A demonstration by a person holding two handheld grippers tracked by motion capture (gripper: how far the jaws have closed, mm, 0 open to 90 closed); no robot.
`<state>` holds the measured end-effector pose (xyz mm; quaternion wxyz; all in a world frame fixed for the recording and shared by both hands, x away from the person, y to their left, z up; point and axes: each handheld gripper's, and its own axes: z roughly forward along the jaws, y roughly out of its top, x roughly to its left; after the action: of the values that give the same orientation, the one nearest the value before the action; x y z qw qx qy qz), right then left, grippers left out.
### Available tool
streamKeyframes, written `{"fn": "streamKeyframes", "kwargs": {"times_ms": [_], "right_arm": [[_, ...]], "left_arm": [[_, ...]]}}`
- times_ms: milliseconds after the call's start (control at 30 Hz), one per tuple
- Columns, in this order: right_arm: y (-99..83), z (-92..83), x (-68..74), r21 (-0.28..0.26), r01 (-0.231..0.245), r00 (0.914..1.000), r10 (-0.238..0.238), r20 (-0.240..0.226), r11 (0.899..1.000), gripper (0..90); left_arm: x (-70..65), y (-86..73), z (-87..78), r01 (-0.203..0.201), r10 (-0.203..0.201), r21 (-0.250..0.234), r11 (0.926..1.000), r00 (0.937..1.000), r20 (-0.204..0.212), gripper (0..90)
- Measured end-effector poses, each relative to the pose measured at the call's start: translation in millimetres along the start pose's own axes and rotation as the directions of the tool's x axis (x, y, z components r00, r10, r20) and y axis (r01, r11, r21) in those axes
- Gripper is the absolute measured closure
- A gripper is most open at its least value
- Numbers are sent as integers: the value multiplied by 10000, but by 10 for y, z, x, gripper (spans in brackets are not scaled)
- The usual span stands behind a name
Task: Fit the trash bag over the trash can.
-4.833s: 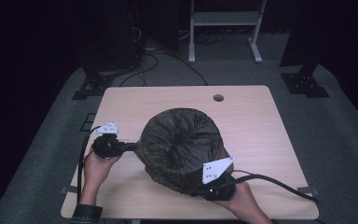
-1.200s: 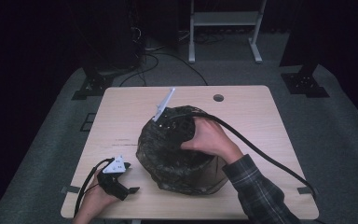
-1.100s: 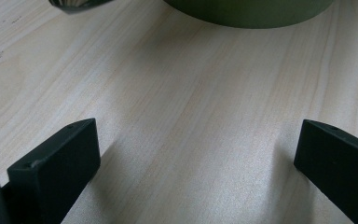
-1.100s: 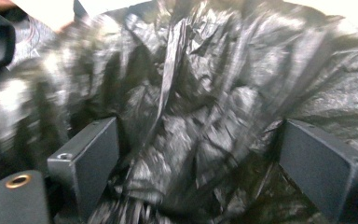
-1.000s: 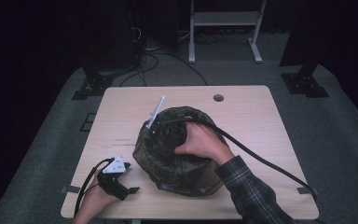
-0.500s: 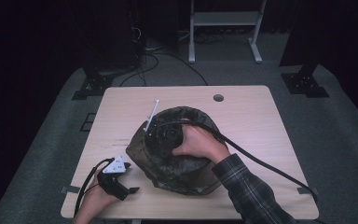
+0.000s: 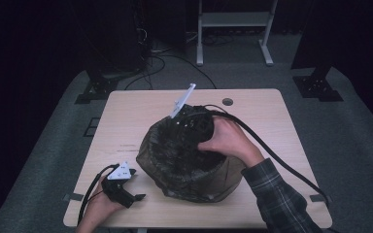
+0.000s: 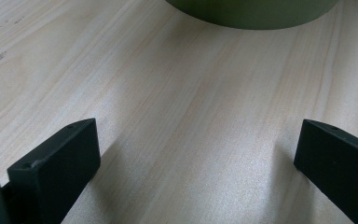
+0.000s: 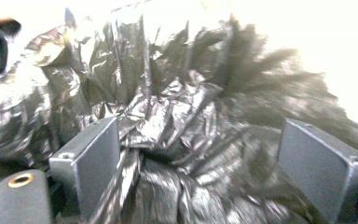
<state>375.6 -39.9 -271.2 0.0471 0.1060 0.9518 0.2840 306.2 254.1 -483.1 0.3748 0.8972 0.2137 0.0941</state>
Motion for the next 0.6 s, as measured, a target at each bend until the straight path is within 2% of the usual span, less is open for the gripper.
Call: {"fn": "streamKeyframes", "kwargs": {"times_ms": [133, 267, 467, 600], "right_arm": [[-122, -188, -35, -677, -19, 9997, 36, 259, 9977, 118], [-320, -401, -54, -1309, -293, 9983, 355, 453, 9910, 118], [-661, -643, -70, -2206, -615, 9944, 787, 700, 9734, 118], [-950, -768, -61, -2686, -926, 9889, 1201, 879, 9588, 117]], "left_arm": [[0, 0, 0, -3, 3, 1, 10000, 10000, 0, 0], [1, 0, 0, -4, 4, -5, 10000, 10000, -3, 0], [2, -1, 0, -10, 10, -7, 10000, 10000, 6, 0], [2, -1, 0, -14, 14, -4, 10000, 10000, 6, 0]]}}
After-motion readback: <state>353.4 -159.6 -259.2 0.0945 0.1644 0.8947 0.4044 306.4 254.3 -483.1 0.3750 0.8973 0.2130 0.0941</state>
